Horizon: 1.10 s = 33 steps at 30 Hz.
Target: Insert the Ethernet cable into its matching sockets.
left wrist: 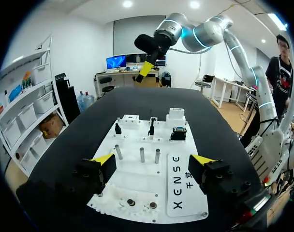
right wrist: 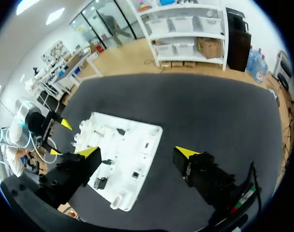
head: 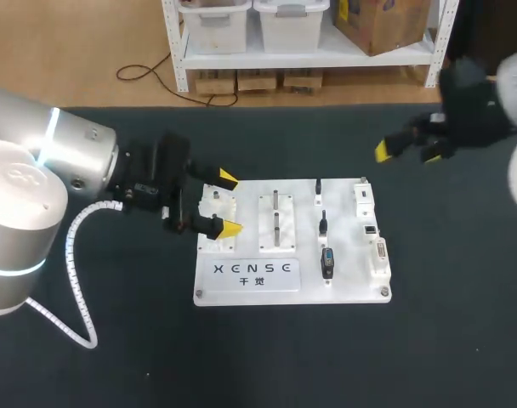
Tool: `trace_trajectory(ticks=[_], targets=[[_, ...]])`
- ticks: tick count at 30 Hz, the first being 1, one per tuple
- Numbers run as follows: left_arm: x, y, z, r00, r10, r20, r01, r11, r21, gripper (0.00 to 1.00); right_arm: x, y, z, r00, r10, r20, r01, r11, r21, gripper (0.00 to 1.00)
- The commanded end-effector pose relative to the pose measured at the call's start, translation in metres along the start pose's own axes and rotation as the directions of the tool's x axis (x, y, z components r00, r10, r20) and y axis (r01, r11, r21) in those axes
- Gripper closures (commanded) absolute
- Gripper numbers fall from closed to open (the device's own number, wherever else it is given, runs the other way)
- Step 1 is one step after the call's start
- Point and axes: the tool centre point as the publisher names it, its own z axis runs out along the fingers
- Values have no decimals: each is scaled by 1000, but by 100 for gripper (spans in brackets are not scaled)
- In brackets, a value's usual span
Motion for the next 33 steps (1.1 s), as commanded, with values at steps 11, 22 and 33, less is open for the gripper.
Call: trace_trajectory(ticks=[11, 22, 33], targets=[[1, 0, 0, 1000, 1, 3, -1, 1000, -2, 0, 18, 51, 51, 977, -21, -210, 74, 967, 243, 0], [1, 0, 0, 1000, 1, 3, -1, 1000, -2, 0, 35, 63, 83, 957, -30, -289, 100, 967, 233, 0], [1, 0, 0, 1000, 1, 3, -1, 1000, -2, 0, 51, 66, 100, 932, 24, -361, 90, 951, 295, 0]])
